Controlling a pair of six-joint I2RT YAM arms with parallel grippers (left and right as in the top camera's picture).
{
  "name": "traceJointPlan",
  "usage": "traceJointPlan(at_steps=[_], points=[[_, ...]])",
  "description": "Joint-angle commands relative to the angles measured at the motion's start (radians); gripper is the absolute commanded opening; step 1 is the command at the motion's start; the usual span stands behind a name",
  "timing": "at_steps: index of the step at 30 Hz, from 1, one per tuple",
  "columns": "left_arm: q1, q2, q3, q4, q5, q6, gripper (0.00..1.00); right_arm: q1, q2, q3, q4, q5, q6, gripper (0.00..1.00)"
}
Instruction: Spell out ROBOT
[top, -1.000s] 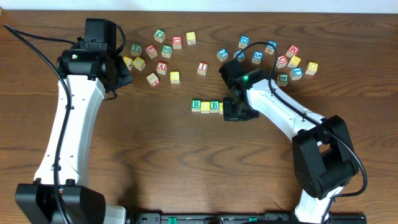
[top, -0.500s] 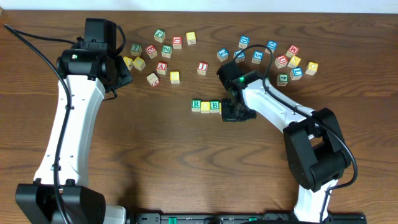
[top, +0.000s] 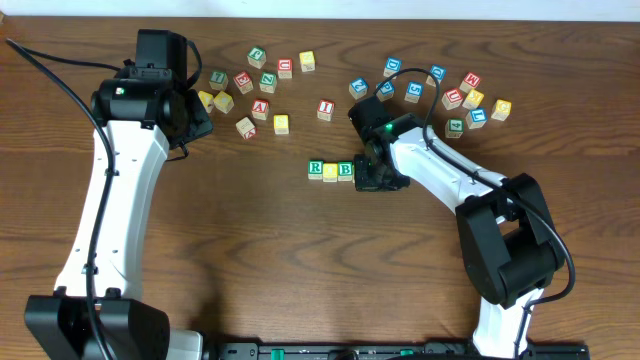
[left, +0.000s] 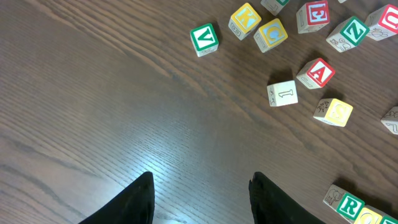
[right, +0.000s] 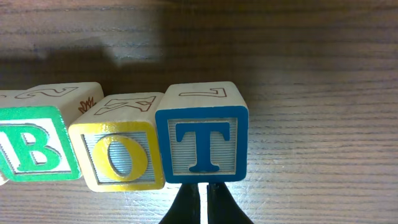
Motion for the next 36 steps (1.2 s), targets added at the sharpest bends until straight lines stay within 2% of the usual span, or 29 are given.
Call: traceJointPlan(at_steps=[1, 15, 24, 28, 36], points=[[-0.002, 0.006, -0.009, -0.005, -0.005, 0.006, 0.48, -0.005, 0.004, 0.000, 0.003, 0.010, -0.015, 0.01], [-0.002, 0.005, -0.009, -0.005, -0.005, 0.006, 0.49, -0.014, -0.088, 0.130, -0.076, 0.007, -0.029, 0.01], [-0.008, 0.006, -0.012, -0.005, 0.047, 0.007, 0.49, -0.099, -0.085, 0.131, -0.093, -0.020, 0.019, 0.01], [-0.021, 0.006, -0.024, 0.000, 0.048, 0.006, 0.49, -0.101, -0.082, 0.131, -0.018, -0.064, -0.031, 0.01], [-0.028, 0.006, -0.043, 0.031, 0.047, 0.007, 0.49, -0.039, -0.014, 0.131, 0.209, -0.098, -0.024, 0.01]])
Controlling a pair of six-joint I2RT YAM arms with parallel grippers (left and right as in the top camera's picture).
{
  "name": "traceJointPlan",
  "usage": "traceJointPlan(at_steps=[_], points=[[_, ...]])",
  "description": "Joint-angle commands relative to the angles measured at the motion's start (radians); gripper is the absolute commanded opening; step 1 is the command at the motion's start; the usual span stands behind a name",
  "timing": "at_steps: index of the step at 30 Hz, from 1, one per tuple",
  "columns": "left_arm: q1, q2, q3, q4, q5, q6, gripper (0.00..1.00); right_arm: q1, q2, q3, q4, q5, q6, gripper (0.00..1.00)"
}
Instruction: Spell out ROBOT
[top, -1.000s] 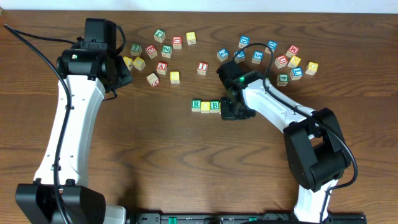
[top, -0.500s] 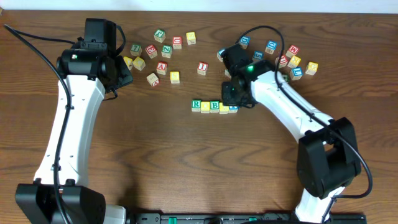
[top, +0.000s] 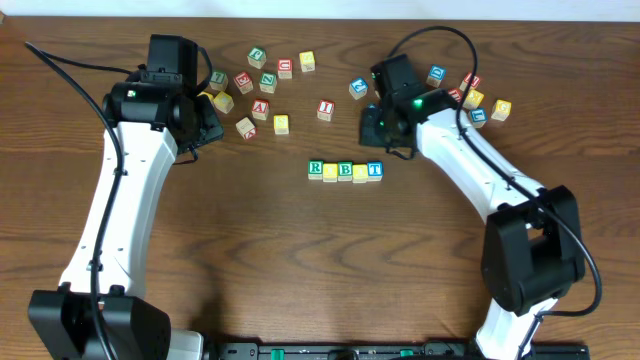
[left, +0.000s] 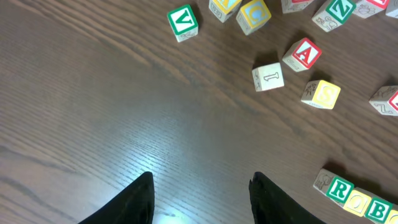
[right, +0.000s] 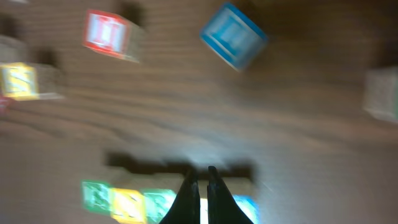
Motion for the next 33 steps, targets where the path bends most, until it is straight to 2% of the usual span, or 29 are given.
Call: traceJointPlan(at_steps=[1, 11, 33], points=[[-0.001, 0.006, -0.005, 0.012, -0.003, 0.007, 0.49, 0.045, 0.061, 0.009, 0.065, -0.027, -0.005, 0.01], [-0.001, 0.006, -0.005, 0.016, -0.003, 0.007, 0.49, 0.118, 0.169, 0.009, 0.125, 0.005, 0.032, 0.01], [-0.001, 0.006, -0.005, 0.016, -0.003, 0.007, 0.49, 0.124, 0.175, 0.009, 0.056, 0.004, 0.059, 0.01]])
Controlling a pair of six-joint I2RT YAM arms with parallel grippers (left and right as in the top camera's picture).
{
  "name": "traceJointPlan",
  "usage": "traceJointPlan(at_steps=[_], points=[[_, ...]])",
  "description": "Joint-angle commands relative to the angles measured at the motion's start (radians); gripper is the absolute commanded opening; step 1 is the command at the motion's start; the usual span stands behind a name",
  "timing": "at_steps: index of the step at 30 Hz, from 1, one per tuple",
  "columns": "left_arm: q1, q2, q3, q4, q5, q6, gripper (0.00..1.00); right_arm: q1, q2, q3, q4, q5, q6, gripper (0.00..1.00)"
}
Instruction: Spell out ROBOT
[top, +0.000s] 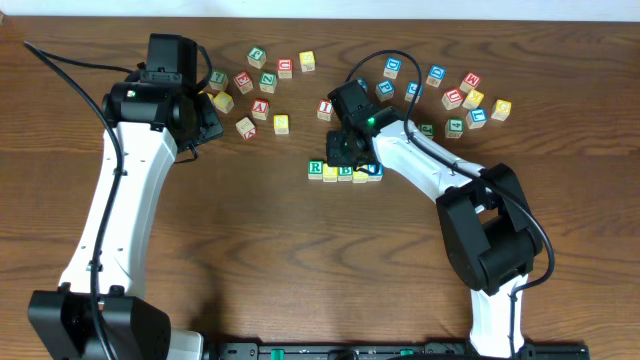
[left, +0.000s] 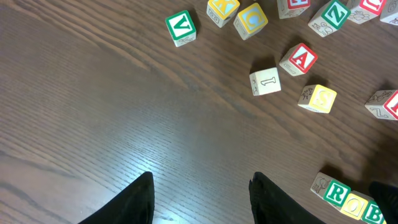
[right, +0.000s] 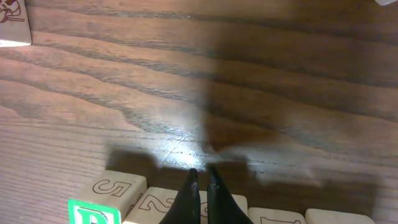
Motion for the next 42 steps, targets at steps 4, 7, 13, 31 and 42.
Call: traceJointPlan(at_steps=[4, 7, 13, 31, 42], points=[[-0.001, 0.006, -0.005, 0.002, -0.003, 0.007, 0.49, 0.006, 0.011, 0.007, -0.011, 0.012, 0.015, 0.01], [-0.001, 0.006, -0.005, 0.002, -0.003, 0.007, 0.49, 0.006, 0.011, 0.007, -0.013, 0.011, 0.016, 0.01], [-0.001, 0.006, -0.005, 0.002, -0.003, 0.007, 0.49, 0.006, 0.011, 0.007, -0.021, 0.011, 0.015, 0.01], [-0.001, 0.006, -0.005, 0.005, -0.003, 0.007, 0.49, 0.001, 0.011, 0.007, 0.117, 0.012, -0.005, 0.02], [-0.001, 0.006, -0.005, 0.005, -0.003, 0.007, 0.49, 0.047, 0.033, 0.007, 0.246, -0.003, -0.004, 0.02]])
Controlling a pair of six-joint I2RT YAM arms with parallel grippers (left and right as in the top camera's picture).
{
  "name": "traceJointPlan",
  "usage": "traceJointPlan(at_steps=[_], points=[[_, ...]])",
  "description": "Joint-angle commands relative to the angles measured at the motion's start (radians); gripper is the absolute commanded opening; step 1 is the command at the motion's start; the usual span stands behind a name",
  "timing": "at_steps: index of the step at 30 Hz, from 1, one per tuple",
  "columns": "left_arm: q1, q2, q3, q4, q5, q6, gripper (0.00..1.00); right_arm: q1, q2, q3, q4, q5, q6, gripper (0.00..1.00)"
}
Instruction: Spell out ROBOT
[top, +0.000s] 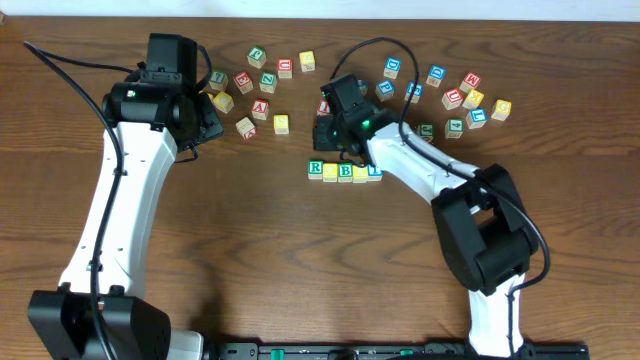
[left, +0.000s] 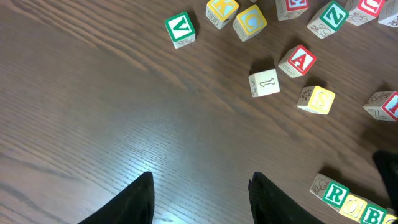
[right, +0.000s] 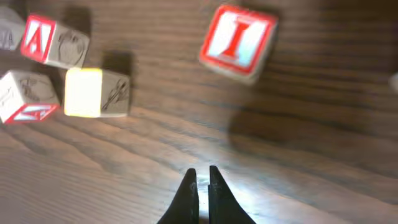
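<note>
A row of letter blocks lies at the table's middle: green R, yellow O, green B, a yellow one and blue T at the right end. The left wrist view catches the row's start, the R. My right gripper is shut and empty, hovering over bare wood just behind the row, near the red I block. My left gripper is open, empty, over bare table at the far left.
Loose blocks lie scattered behind the row: a group at back left with green V, red A, a yellow block, and another group at back right. The table's far edge runs along the top.
My right gripper has moved back from directly over the row to the wood just behind it, beside the red I block. The left arm has not moved.
My right gripper was shut, low beside the blue T at the row's right end. Then it was raised far back, the row reading R, O, B, O, T. After that it hovered over the row, and now sits behind it, still shut.
</note>
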Motion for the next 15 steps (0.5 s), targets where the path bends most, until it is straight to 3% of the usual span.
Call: traceJointPlan(at_steps=[1, 15], points=[[-0.001, 0.006, -0.005, -0.001, -0.003, 0.007, 0.49, 0.032, 0.029, 0.007, 0.002, -0.011, -0.007, 0.02], [-0.001, 0.006, -0.005, -0.001, -0.003, 0.007, 0.49, 0.051, 0.046, 0.007, -0.032, -0.056, 0.026, 0.01]])
